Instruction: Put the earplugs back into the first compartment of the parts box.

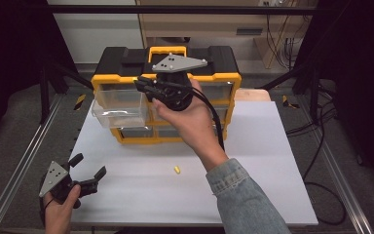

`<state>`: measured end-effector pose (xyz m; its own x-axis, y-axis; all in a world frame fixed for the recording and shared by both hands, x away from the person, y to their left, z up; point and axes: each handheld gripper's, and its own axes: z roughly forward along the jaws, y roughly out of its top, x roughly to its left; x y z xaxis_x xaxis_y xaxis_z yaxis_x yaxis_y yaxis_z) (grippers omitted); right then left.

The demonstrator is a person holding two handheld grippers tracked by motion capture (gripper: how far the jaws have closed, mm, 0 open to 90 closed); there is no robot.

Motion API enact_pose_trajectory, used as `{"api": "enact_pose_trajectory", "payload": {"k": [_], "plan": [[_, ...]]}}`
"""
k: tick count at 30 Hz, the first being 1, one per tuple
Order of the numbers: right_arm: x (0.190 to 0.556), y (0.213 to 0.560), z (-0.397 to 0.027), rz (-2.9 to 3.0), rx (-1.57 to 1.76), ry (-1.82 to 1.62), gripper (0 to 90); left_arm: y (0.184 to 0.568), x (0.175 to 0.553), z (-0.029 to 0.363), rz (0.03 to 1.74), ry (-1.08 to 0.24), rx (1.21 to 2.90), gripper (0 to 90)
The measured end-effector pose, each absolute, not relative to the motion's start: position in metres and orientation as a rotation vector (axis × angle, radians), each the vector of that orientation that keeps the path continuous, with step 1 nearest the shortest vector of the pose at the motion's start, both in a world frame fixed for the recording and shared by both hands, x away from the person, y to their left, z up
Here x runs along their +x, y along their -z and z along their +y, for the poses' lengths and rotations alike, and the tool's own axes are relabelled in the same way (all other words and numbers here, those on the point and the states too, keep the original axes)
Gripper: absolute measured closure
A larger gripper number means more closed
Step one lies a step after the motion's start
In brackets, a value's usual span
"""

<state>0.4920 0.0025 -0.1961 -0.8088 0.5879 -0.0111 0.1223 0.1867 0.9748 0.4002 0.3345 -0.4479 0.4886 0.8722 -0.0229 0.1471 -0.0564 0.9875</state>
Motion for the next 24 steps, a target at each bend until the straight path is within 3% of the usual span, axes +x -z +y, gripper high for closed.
{"api": "enact_pose_trajectory", "payload": {"k": [21, 24], "plan": [[0.501, 0.2, 0.041, 2.171, 0.595, -1.549, 81.7, 0.447, 0.4, 0.334, 0.915, -0.75, 1.533, 1.7], [0.502, 0.206, 0.05, 2.208, 0.576, -1.471, 67.1, 0.447, 0.4, 0.334, 0.913, -0.749, 1.534, 1.7]]}}
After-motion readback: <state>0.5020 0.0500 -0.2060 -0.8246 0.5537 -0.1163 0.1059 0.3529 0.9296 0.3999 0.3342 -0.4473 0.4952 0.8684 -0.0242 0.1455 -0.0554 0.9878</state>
